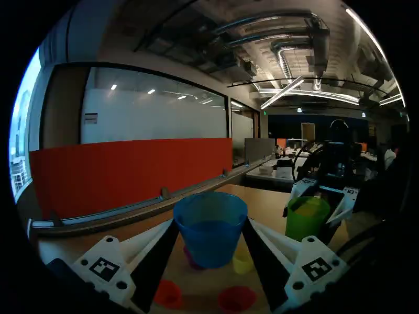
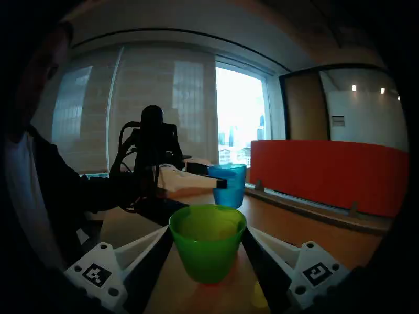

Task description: Pour water

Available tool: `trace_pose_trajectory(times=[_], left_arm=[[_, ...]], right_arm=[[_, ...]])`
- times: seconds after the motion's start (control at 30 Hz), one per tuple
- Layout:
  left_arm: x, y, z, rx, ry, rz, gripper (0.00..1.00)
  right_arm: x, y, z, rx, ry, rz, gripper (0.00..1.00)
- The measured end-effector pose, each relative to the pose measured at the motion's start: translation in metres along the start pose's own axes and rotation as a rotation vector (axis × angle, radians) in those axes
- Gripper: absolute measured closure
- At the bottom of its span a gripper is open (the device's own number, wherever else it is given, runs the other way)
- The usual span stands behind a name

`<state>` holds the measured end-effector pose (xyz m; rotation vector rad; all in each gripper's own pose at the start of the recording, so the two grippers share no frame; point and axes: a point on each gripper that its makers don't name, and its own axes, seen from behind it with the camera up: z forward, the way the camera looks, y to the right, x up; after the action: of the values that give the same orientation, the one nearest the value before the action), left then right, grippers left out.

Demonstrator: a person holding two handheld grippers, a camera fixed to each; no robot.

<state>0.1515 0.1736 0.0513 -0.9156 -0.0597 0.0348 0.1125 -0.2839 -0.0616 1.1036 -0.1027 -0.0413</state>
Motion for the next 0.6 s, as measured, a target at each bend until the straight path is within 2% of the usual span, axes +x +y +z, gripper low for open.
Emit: trace_pose_trajectory(times=[0.3, 0.6], left_arm=[[0.009, -0.002, 0.004, 0.0, 0.03, -0.016, 0.16], [0.015, 0.001, 0.005, -0.008, 0.028, -0.001, 0.16]], right_arm=[[-0.001, 0.0, 0.0, -0.001, -0.003, 0.0, 0.09], [0.001, -0.001, -0.001, 0.0, -0.005, -0.003, 0.09]])
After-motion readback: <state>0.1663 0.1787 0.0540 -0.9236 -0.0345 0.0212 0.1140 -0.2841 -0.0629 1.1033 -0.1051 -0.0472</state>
